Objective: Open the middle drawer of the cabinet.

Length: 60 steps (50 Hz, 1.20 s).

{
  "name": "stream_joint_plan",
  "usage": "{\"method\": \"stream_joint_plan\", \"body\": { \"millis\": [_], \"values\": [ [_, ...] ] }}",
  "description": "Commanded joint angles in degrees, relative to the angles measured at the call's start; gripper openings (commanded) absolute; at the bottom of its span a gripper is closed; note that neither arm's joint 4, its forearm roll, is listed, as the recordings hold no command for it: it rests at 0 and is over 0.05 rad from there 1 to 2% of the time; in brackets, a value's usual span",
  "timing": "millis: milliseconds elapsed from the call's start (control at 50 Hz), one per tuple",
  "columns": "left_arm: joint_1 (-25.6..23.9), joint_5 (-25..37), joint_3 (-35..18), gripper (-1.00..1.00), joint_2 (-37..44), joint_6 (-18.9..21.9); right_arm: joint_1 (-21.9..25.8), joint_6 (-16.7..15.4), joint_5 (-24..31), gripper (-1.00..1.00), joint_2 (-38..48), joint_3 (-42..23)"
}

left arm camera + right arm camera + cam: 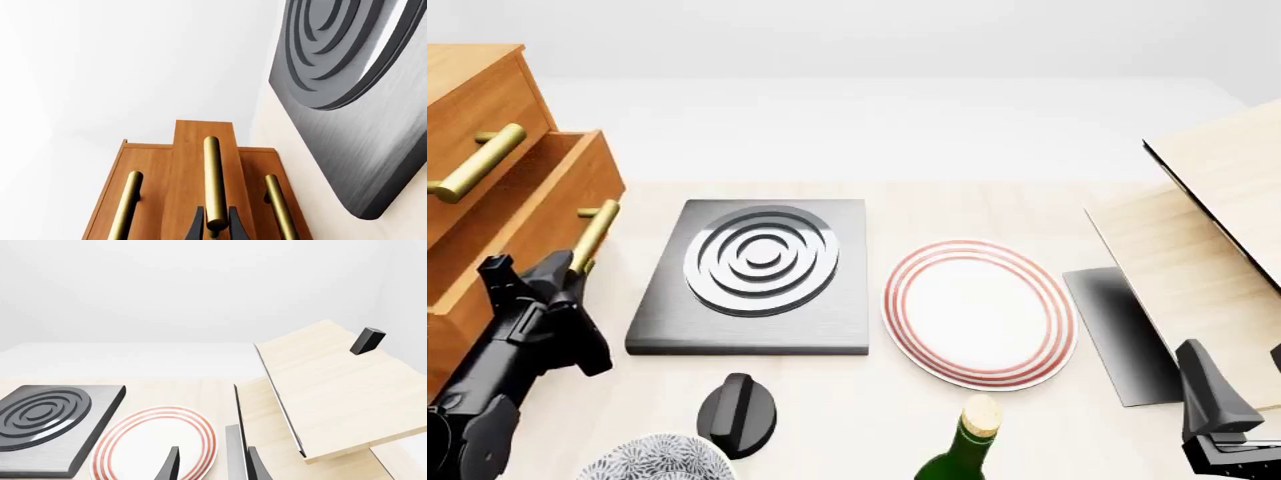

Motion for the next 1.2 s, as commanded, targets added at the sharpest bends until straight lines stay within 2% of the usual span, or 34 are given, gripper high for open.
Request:
{"method": "stream_joint_plan", "body": {
  "millis": [20, 600, 1060, 1080, 1200],
  "values": [
    [-0.2, -1.6, 3.3, -1.0, -2.0, -0.4, 0.0, 0.0, 0.2, 1.0, -0.2, 0.0],
    [-3.1, -1.6, 2.8, -1.0, -1.9, -1.5, 0.0, 0.0, 0.2, 1.0, -0.2, 0.0],
    [-3.1, -1.6, 2.5, -1.0, -1.2, -0.9, 0.0, 0.0, 0.2, 1.0, -0.2, 0.0],
    [-3.0, -1.6, 2.4, 1.0, -0.9, -0.6, 0.0, 0.0, 0.2, 1.0, -0.2, 0.0],
    [-2.9, -1.6, 2.6, 1.0, -1.0, -0.4, 0.0, 0.0, 0.2, 1.0, -0.2, 0.0]
  ]
}}
